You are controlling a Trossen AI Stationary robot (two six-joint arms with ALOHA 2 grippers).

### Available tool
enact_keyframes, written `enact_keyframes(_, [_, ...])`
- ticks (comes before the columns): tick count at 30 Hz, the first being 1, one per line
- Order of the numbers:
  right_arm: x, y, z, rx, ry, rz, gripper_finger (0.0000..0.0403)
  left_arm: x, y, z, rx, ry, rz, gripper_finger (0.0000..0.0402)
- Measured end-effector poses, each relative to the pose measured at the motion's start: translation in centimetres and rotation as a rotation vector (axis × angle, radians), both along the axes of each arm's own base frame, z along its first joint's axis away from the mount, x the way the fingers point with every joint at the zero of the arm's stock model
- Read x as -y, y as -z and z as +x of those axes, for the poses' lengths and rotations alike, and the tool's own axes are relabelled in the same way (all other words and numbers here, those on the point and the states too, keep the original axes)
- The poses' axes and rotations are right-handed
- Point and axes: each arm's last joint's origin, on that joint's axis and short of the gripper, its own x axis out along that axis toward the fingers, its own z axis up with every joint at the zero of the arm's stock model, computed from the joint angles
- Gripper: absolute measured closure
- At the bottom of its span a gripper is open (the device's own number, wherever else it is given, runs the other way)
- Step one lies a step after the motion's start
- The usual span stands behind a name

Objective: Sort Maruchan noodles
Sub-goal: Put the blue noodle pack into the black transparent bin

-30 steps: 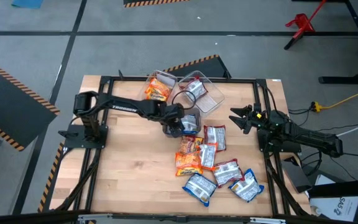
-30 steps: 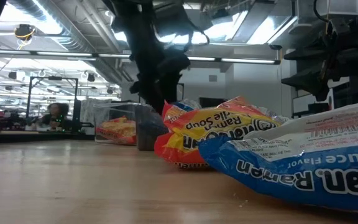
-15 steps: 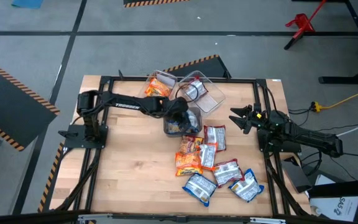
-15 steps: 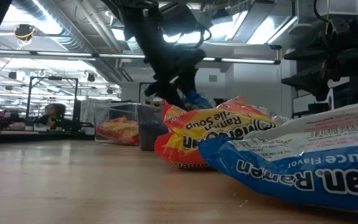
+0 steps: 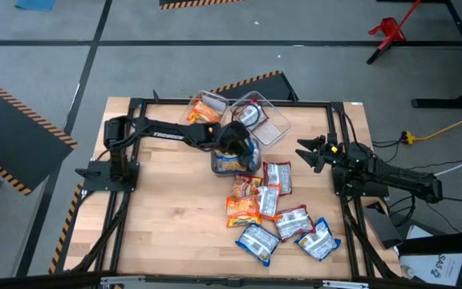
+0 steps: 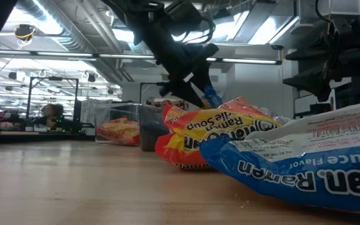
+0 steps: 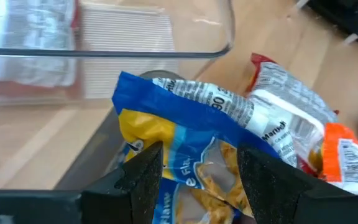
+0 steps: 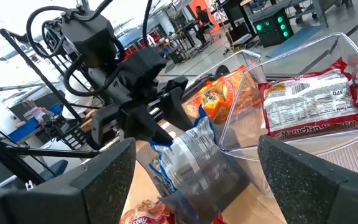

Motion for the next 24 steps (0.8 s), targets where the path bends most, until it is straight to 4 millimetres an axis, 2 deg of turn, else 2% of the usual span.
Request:
enact_keyframes(4, [0.0,0.0,0.0,0.000,0.000,0.000,0.0079,0.0,0.4,0.4,0.020,0.007,-0.027,0.0202])
enact_keyframes(12, [0.0,0.0,0.0,0.000,0.000,0.000,0.0079,-0.1,-0.1,0.8,0.091,0.003,-0.020,0.0202])
enact_keyframes(19, [0.0,0.0,0.0,0.000,0.000,0.000,0.0079,-0.1,1.6,1.3,0.059,0.019,-0.045,0.0202])
enact_keyframes(24, [0.0,0.0,0.0,0.000,0.000,0.000,0.0079,-0.1,1.7,1.3,0.055,0.014,-0.040,0.0202])
